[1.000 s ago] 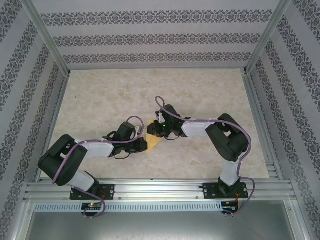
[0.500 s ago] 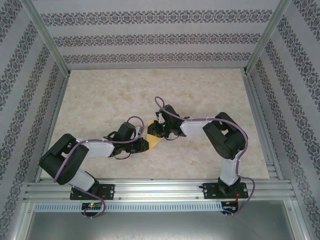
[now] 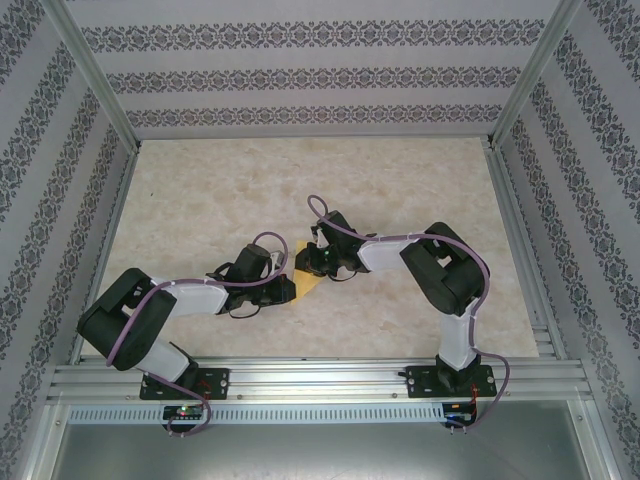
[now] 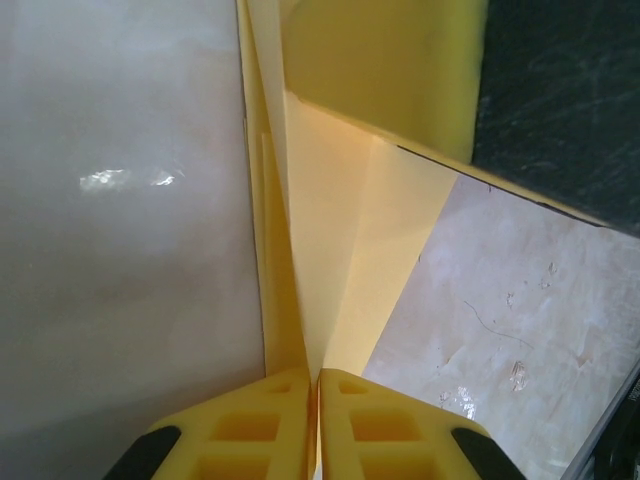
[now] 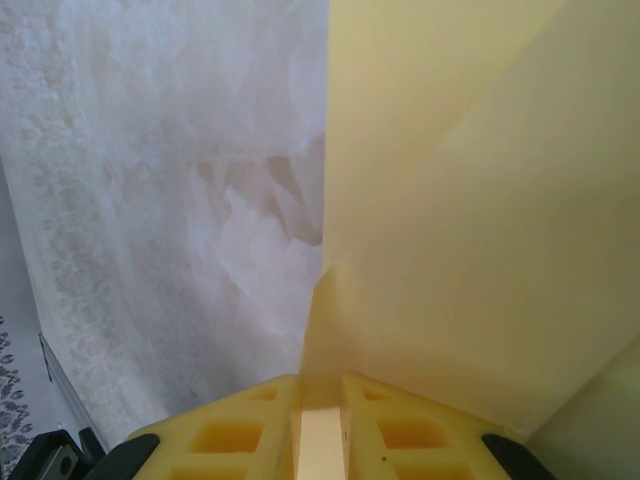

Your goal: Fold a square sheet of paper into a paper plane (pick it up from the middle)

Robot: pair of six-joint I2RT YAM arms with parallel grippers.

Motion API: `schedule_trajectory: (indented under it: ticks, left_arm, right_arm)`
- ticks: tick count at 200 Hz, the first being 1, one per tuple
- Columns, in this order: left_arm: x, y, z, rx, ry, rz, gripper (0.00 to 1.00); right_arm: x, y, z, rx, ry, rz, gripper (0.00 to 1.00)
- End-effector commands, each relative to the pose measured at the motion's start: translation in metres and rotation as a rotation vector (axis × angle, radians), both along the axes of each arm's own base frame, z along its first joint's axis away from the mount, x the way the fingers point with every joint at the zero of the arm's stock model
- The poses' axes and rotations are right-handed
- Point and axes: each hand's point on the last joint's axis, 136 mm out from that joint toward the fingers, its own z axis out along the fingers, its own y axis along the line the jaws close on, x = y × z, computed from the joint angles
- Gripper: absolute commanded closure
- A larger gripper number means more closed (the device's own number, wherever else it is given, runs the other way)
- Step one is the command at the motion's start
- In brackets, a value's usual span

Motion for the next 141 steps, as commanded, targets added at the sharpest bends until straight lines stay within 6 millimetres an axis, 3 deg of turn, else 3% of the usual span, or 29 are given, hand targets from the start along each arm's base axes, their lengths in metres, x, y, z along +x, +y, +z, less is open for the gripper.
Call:
schedule_trajectory:
  ticks: [1, 30, 62, 107, 124, 141]
  left_arm:
    - [-0.007, 0.006, -0.006, 0.029, 0.012, -0.005, 0.88]
    - [-0.013, 0.011, -0.008, 0.034, 0.02, 0.004, 0.82]
    - [-0.011, 0.02, 0.015, 0.012, -0.034, 0.07, 0.72]
    - [-0.001, 0.074, 0.036, 0.138, -0.076, 0.339, 0.73]
    - [0.001, 0.08, 0.041, 0.14, -0.076, 0.378, 0.74]
    - [0.004, 0.07, 0.05, 0.095, -0.101, 0.339, 0.75]
  right_arm:
    - [0.006, -0.005, -0.016, -0.035, 0.006, -0.02, 0.81]
    - [0.004, -0.008, -0.021, -0.042, 0.014, -0.026, 0.81]
    - [0.001, -0.011, -0.024, -0.053, 0.019, -0.02, 0.81]
    - [0.0, -0.012, -0.025, -0.051, 0.019, -0.027, 0.82]
    - [-0.002, -0.013, -0.026, -0.051, 0.024, -0.031, 0.82]
    - [-0.003, -0.013, -0.027, -0.049, 0.027, -0.031, 0.82]
